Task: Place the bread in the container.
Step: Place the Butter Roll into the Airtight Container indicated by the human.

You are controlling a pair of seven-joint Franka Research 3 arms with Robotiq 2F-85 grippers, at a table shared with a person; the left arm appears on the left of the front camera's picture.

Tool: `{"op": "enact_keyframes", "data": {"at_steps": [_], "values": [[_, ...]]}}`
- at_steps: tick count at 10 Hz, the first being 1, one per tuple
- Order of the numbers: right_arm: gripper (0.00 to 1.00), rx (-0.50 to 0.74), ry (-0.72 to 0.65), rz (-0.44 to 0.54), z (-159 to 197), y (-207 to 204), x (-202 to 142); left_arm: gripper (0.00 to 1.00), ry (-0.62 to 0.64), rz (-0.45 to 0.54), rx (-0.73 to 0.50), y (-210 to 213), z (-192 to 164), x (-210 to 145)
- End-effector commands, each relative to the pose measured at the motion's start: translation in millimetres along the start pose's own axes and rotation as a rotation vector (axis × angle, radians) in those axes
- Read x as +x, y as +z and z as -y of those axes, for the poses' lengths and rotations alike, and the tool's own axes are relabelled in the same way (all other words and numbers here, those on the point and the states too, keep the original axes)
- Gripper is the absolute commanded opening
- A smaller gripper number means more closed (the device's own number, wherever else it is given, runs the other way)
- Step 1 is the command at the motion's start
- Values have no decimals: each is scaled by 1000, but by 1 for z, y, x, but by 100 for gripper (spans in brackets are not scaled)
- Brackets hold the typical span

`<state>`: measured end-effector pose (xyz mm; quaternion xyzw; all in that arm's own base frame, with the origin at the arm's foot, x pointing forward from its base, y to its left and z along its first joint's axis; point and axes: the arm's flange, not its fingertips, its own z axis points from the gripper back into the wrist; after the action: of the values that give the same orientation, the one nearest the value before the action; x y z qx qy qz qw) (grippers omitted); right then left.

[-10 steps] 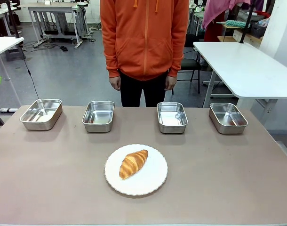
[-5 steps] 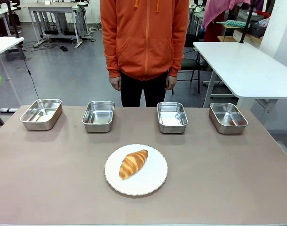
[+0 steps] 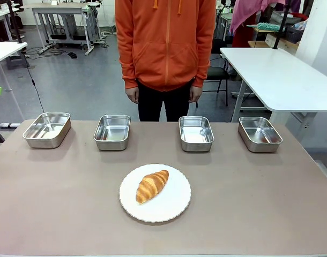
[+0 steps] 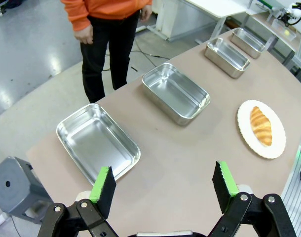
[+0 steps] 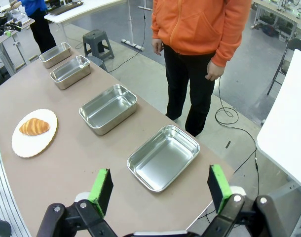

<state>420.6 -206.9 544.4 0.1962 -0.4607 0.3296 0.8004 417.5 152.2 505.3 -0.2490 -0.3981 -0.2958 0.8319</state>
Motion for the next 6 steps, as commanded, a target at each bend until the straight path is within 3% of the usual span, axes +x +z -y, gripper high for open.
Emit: {"op": "enact_keyframes", "data": {"at_steps": [1,6], "values": [[100,2,2,4,0,-1,1,100,2,15,-2,2,-1,0],[100,2,2,4,0,-1,1,100,2,15,-2,2,-1,0]]}}
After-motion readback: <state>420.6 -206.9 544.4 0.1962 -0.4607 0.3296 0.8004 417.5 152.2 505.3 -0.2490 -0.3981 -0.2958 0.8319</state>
